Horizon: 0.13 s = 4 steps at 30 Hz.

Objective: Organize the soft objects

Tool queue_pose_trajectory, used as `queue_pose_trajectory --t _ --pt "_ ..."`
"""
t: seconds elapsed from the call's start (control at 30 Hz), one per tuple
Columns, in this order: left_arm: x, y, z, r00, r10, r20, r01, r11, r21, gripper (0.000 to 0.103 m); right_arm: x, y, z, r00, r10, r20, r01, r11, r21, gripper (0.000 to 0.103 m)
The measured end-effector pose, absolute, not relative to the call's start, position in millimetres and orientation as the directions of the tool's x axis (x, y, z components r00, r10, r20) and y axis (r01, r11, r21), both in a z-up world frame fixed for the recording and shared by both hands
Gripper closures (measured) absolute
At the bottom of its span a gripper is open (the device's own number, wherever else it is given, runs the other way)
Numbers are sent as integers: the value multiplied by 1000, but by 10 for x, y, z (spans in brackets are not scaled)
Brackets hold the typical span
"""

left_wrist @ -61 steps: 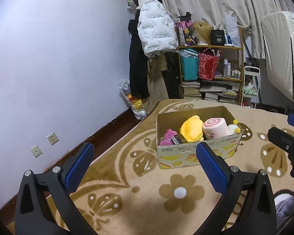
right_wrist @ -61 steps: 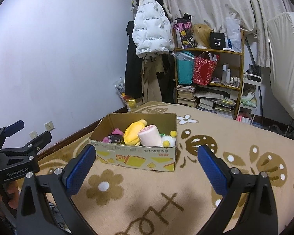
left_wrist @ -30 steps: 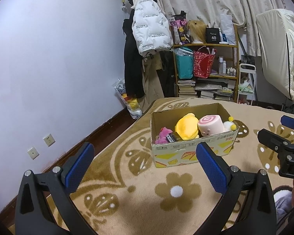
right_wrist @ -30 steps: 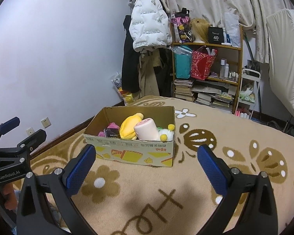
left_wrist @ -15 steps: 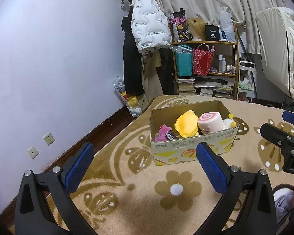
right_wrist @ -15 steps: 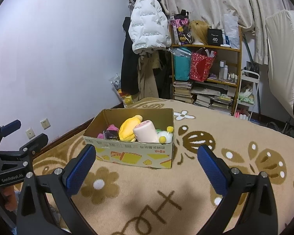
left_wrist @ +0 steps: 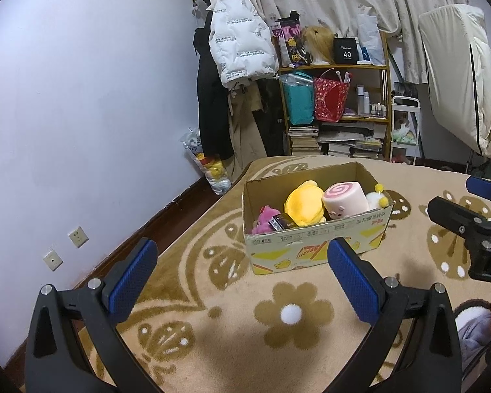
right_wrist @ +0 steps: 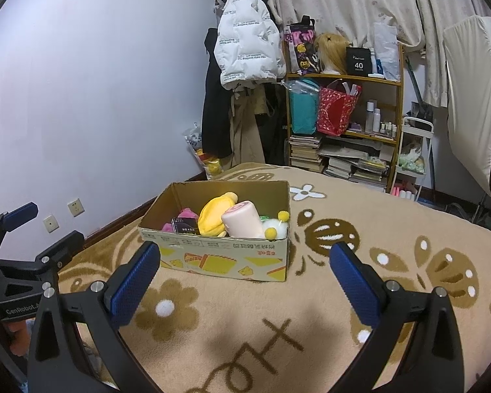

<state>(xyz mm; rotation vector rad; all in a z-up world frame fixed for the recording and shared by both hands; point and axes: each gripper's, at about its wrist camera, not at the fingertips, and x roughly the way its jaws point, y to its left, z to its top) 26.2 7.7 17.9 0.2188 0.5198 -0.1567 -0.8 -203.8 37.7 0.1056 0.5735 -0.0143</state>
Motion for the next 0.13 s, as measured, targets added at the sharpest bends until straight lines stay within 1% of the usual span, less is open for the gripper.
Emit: queue_pose_trajectory --t 0.13 --pt "258 76 175 859 -89 -505 194 968 161 0 -5 -2050 410 843 15 -538 44 994 97 0"
